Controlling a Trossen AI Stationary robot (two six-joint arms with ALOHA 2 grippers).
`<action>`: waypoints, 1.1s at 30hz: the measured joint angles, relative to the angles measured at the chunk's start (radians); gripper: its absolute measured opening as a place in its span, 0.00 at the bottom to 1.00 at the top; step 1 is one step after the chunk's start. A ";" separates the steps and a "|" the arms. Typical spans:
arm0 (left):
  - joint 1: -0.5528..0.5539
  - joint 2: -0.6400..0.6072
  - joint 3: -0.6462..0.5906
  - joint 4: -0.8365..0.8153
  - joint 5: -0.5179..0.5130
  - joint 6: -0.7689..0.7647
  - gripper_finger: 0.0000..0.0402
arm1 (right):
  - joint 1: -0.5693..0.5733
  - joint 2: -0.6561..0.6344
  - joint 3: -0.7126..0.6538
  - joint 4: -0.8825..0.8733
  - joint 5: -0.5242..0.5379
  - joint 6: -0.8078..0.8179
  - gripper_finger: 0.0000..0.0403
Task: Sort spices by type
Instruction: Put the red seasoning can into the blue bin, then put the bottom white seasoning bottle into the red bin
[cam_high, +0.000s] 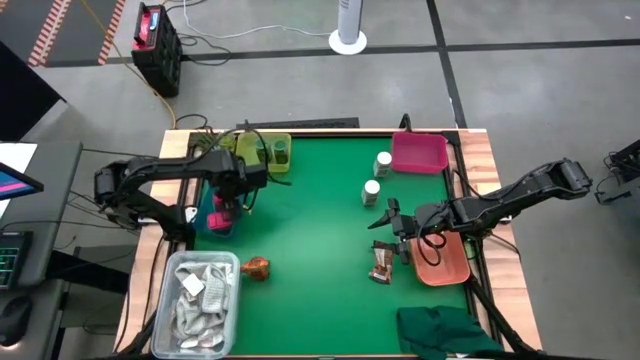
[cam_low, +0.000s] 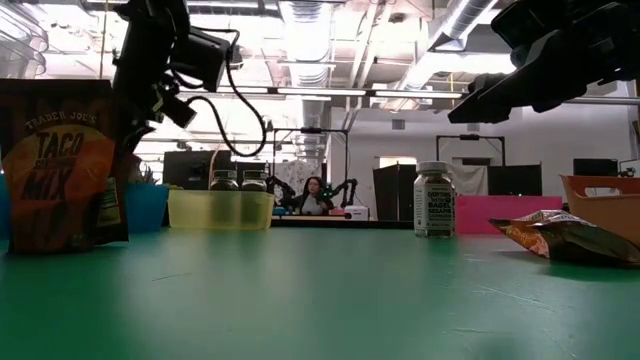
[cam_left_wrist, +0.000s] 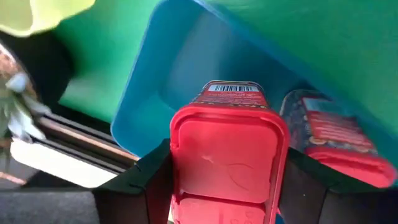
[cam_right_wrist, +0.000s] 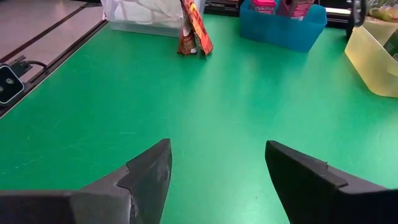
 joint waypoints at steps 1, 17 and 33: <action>0.000 0.000 -0.007 0.011 -0.006 0.027 0.53 | 0.000 0.000 0.000 0.000 0.000 0.000 0.71; -0.002 0.000 -0.076 0.076 -0.056 0.186 0.69 | 0.000 0.000 0.000 0.000 0.000 0.000 0.71; -0.077 0.000 0.214 0.122 -0.065 -0.008 0.72 | -0.049 0.000 0.000 -0.019 0.001 -0.001 0.71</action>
